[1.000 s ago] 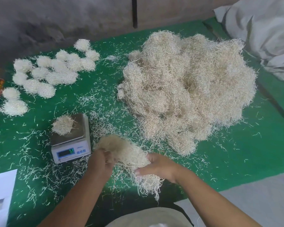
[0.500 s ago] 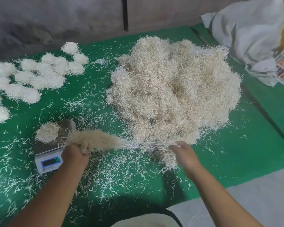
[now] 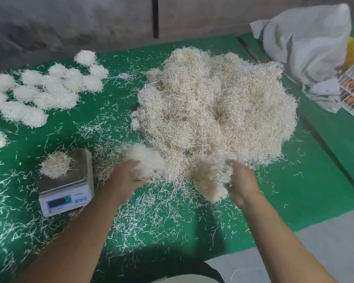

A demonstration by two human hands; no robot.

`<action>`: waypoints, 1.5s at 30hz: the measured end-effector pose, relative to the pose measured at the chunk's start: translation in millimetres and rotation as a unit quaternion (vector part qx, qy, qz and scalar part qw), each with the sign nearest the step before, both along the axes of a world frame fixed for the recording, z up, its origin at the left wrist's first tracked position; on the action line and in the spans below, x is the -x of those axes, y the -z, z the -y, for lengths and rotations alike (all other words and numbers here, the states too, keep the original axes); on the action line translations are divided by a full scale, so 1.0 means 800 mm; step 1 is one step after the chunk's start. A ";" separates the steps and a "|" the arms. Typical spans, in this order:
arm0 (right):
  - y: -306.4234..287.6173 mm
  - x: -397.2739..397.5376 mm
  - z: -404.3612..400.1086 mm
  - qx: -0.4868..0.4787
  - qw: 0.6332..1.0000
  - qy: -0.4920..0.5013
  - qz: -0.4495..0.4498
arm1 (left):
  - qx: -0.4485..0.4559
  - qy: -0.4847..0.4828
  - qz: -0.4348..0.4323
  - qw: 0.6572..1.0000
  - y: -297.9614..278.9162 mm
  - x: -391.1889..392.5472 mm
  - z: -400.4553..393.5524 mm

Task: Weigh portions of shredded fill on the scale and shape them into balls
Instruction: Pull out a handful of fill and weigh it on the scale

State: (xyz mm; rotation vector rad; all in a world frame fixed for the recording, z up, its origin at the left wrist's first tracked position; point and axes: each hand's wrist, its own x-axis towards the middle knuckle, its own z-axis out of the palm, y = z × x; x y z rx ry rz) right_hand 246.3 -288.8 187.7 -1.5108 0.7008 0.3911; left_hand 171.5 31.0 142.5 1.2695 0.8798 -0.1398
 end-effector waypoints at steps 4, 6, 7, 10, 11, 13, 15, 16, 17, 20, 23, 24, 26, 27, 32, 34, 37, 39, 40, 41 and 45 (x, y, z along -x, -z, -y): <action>-0.018 0.033 -0.071 -0.072 0.987 -0.142 -0.024 | 0.006 0.121 0.029 0.992 -0.003 0.016 0.038; -0.026 0.049 -0.102 -0.094 0.981 -0.169 -0.024 | 0.082 0.116 0.012 0.990 -0.022 0.028 0.053; -0.031 0.060 -0.118 -0.109 0.977 -0.183 -0.030 | 0.143 0.101 0.015 0.984 -0.029 0.036 0.056; -0.029 0.096 -0.164 -0.124 0.969 -0.209 -0.048 | 0.310 0.013 0.036 0.950 -0.055 0.068 0.053; -0.027 0.108 -0.181 -0.105 0.969 -0.221 -0.043 | 0.314 -0.011 0.044 0.948 -0.063 0.079 0.048; -0.022 0.133 -0.213 -0.024 0.967 -0.252 -0.014 | 0.307 -0.031 0.050 0.950 -0.075 0.101 0.037; -0.013 0.157 -0.243 0.116 0.940 -0.313 0.076 | 0.301 -0.072 0.021 0.951 -0.074 0.124 0.021; -0.008 0.170 -0.257 0.184 0.908 -0.351 0.138 | 0.313 -0.102 0.006 0.944 -0.068 0.134 0.010; -0.005 0.183 -0.271 0.229 0.872 -0.386 0.194 | 0.319 -0.126 -0.007 0.939 -0.063 0.145 -0.001; 0.001 0.213 -0.315 0.263 0.799 -0.469 0.270 | 0.269 -0.184 -0.023 0.945 -0.044 0.173 -0.037; -0.004 0.235 -0.360 0.174 0.842 -0.470 0.200 | 0.205 -0.251 -0.030 0.946 -0.020 0.193 -0.080; -0.005 0.241 -0.372 0.106 0.873 -0.448 0.162 | 0.195 -0.272 -0.026 0.942 -0.015 0.198 -0.098; -0.003 0.253 -0.393 0.027 0.912 -0.389 0.123 | 0.192 -0.293 -0.014 0.936 -0.007 0.203 -0.139; -0.002 0.258 -0.401 0.000 0.927 -0.360 0.101 | 0.190 -0.293 -0.005 0.937 -0.008 0.206 -0.158; 0.008 0.263 -0.440 -0.195 0.939 -0.249 -0.134 | 0.187 -0.226 0.046 0.955 -0.028 0.217 -0.226; 0.013 0.264 -0.461 -0.255 0.926 -0.222 -0.170 | 0.209 -0.129 0.059 0.967 -0.038 0.225 -0.239; 0.008 0.264 -0.494 -0.283 0.918 -0.220 -0.170 | 0.247 0.017 0.087 0.965 -0.049 0.240 -0.255; -0.003 0.258 -0.505 -0.291 0.925 -0.197 -0.145 | 0.255 0.075 0.093 0.960 -0.050 0.254 -0.274; -0.007 0.252 -0.506 -0.297 0.930 -0.169 -0.134 | 0.251 0.087 0.088 0.960 -0.047 0.262 -0.287; -0.008 0.244 -0.502 -0.297 0.937 -0.136 -0.122 | 0.243 0.084 0.074 0.963 -0.041 0.271 -0.302; -0.007 0.222 -0.477 -0.266 0.959 -0.068 -0.074 | 0.162 -0.005 0.016 0.987 -0.009 0.313 -0.369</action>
